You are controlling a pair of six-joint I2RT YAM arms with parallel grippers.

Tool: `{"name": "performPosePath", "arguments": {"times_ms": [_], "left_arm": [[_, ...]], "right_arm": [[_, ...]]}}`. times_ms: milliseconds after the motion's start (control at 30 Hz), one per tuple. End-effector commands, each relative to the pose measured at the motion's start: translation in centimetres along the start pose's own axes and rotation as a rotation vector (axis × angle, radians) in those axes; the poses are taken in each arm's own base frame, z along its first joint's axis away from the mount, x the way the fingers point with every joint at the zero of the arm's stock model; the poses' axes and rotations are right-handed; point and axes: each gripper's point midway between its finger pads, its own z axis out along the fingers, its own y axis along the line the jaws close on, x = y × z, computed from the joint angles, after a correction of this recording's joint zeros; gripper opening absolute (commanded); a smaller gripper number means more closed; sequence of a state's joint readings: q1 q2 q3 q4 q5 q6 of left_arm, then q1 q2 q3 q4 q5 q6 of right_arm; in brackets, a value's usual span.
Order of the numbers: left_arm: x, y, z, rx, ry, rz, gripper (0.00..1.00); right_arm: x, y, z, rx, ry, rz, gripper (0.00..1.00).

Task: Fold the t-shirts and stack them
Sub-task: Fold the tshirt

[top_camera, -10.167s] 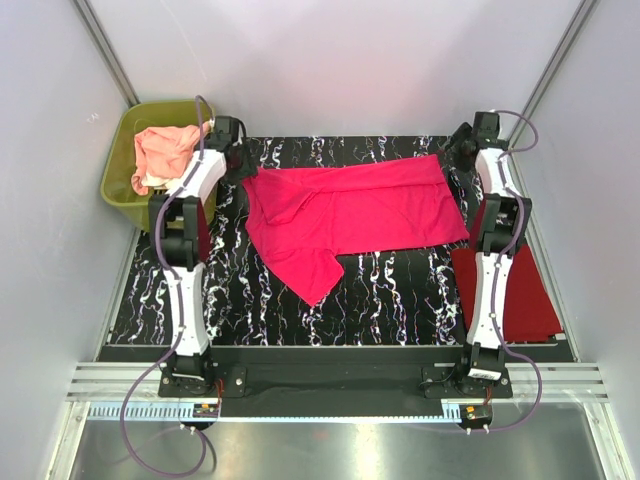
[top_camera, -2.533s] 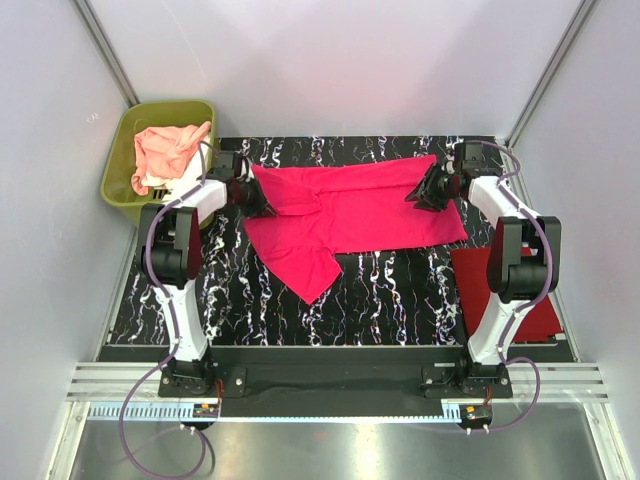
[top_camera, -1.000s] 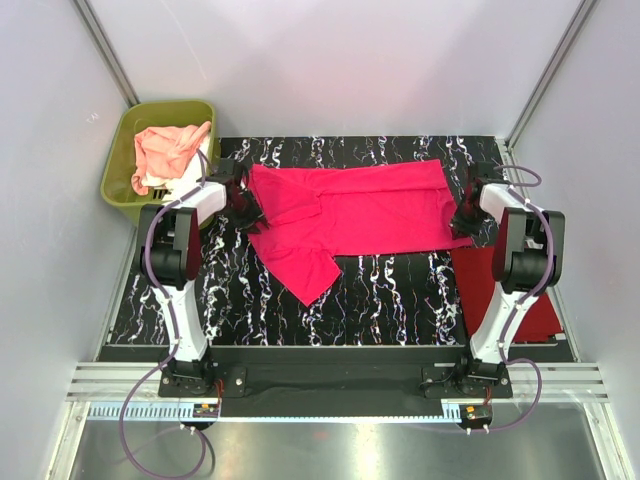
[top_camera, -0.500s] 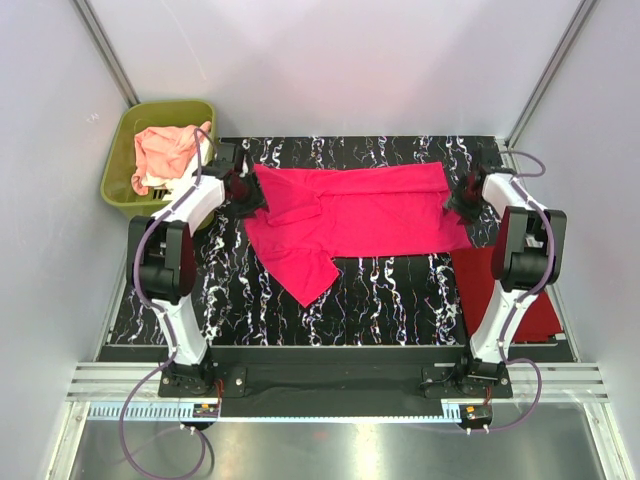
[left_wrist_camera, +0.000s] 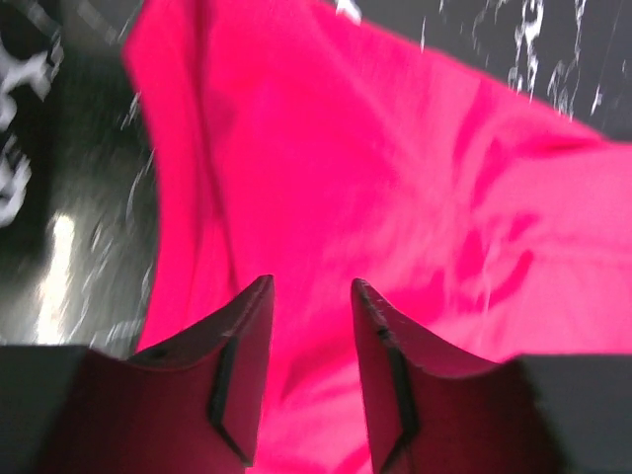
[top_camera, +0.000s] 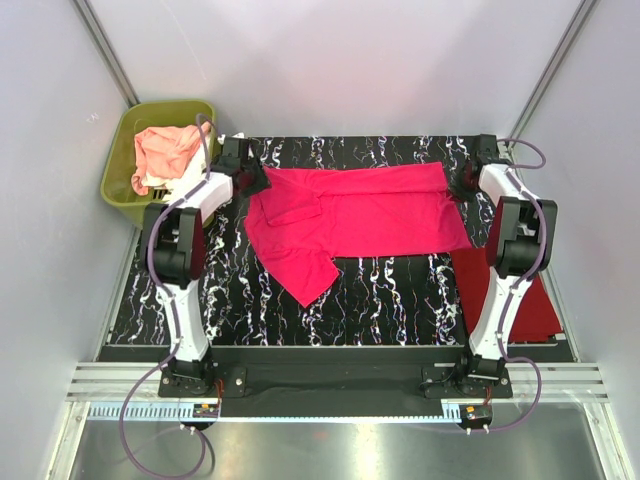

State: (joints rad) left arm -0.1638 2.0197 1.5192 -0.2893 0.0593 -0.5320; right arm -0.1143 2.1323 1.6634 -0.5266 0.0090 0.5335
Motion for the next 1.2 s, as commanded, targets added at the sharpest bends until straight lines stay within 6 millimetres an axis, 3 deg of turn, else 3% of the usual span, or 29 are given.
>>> {"name": "performPosePath", "arguments": {"times_ms": [0, 133, 367, 433, 533, 633, 767, 900, 1000, 1167], "left_arm": [[-3.9, -1.8, 2.0, 0.050, -0.108, -0.029, 0.40], [-2.8, -1.3, 3.4, 0.030, -0.047, -0.108, 0.40], [0.5, 2.8, 5.6, -0.065, 0.101, -0.251, 0.32], [0.7, 4.3, 5.8, -0.098, 0.125, -0.284, 0.31], [-0.2, 4.5, 6.0, -0.059, 0.130, -0.248, 0.32], [-1.1, 2.8, 4.9, 0.008, 0.131, -0.152, 0.37], [-2.9, 0.3, 1.0, 0.088, 0.091, -0.105, 0.51], [-3.6, -1.2, -2.6, 0.113, 0.055, -0.040, 0.54], [-2.4, -1.2, -4.4, 0.105, 0.070, -0.043, 0.54], [1.0, 0.0, -4.4, 0.058, 0.141, -0.079, 0.60]], "right_arm": [[-2.8, 2.5, -0.1, -0.074, -0.088, 0.061, 0.19], [-2.5, 3.2, 0.8, -0.075, -0.076, 0.086, 0.17], [-1.6, 5.7, 1.1, -0.161, -0.078, 0.184, 0.20], [-1.3, 6.2, 1.3, -0.180, -0.064, 0.209, 0.21], [-0.8, 7.1, 1.5, -0.220, -0.053, 0.248, 0.21], [-0.4, 7.9, 1.3, -0.243, -0.036, 0.241, 0.22], [-0.1, 7.9, 0.9, -0.253, -0.025, 0.184, 0.26], [-0.2, 7.5, 0.4, -0.243, -0.031, 0.128, 0.34], [-0.2, 7.9, 0.1, -0.266, -0.016, 0.124, 0.39], [-0.1, 8.5, -0.6, -0.304, -0.005, 0.138, 0.42]]}}
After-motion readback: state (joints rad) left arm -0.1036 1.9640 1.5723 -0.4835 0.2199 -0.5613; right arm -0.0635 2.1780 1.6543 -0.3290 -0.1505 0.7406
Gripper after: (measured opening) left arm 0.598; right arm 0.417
